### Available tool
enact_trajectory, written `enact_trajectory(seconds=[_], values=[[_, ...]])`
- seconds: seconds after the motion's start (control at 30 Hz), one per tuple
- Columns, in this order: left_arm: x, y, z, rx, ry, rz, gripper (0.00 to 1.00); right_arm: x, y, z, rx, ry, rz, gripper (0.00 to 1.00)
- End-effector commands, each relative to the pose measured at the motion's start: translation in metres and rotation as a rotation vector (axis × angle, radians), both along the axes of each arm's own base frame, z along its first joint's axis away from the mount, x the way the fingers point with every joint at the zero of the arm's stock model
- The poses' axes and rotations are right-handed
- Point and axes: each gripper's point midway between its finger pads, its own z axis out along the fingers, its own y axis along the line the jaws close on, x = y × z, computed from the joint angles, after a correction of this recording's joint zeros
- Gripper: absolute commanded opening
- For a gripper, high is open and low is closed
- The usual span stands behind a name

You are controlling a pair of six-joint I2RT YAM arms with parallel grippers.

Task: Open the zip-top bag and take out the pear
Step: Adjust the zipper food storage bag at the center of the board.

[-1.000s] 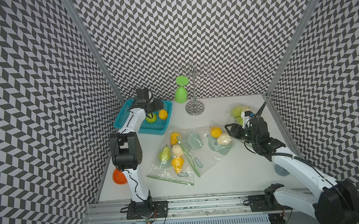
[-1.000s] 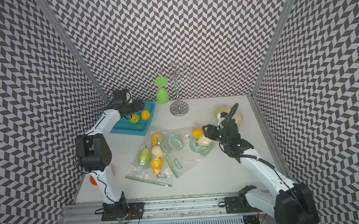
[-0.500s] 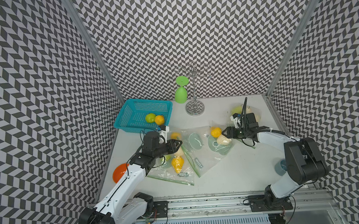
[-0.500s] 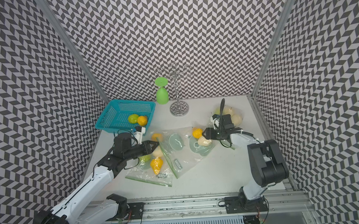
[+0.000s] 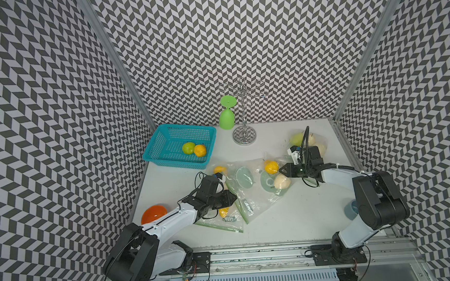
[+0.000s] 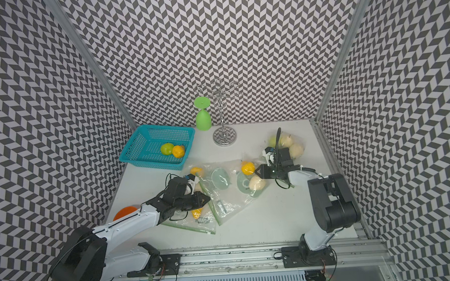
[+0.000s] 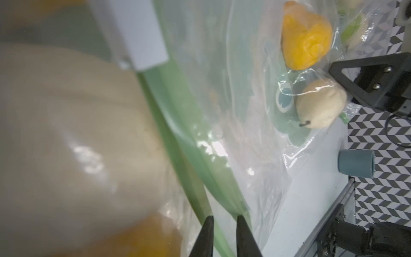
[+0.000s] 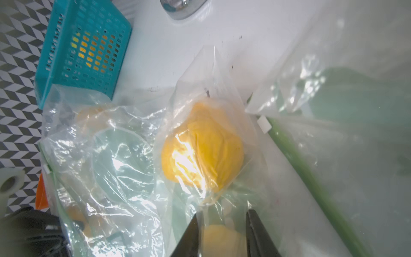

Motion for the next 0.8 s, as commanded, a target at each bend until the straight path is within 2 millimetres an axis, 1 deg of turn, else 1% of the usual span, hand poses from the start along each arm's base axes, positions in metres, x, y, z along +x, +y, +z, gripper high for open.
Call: enact_trajectory(seconds=[0.0, 0.07, 0.17, 0.3, 0.37, 0.43, 0.5, 0.57, 0.63, 0.67, 0.77], values=[[0.012, -0.001, -0.001, 0.033, -0.063, 0.002, 0.19, -0.009, 0.004, 0.005, 0.007, -0.032, 0.013, 0.22], [0.013, 0.002, -0.009, 0.069, -0.053, -0.002, 0.17, -0.014, 0.004, 0.004, 0.007, -0.029, 0.005, 0.18], [0.012, 0.004, -0.017, 0.081, -0.051, 0.001, 0.17, -0.022, 0.003, 0.004, 0.011, -0.027, -0.001, 0.11], [0.015, -0.002, -0.018, 0.052, -0.052, 0.000, 0.18, -0.031, 0.005, 0.006, 0.019, -0.030, -0.002, 0.05], [0.017, -0.006, -0.015, 0.042, -0.066, -0.001, 0.21, -0.034, 0.007, 0.009, 0.021, -0.034, 0.003, 0.03], [0.018, -0.009, -0.011, 0.029, -0.083, -0.002, 0.27, -0.037, 0.009, 0.015, 0.023, -0.043, 0.006, 0.00], [0.018, -0.011, -0.011, 0.018, -0.080, -0.006, 0.29, -0.043, 0.015, 0.025, 0.039, -0.062, 0.023, 0.00], [0.018, -0.012, -0.016, 0.024, -0.074, -0.009, 0.29, -0.049, 0.018, 0.037, 0.049, -0.082, 0.028, 0.00], [0.016, -0.012, -0.023, 0.023, -0.062, -0.011, 0.27, -0.054, 0.021, 0.056, 0.057, -0.116, 0.030, 0.00], [0.015, -0.012, -0.027, 0.020, -0.055, -0.012, 0.26, -0.058, 0.023, 0.070, 0.063, -0.141, 0.031, 0.00], [0.012, -0.016, -0.038, 0.025, -0.038, -0.022, 0.24, -0.065, 0.024, 0.103, 0.064, -0.191, 0.027, 0.00]])
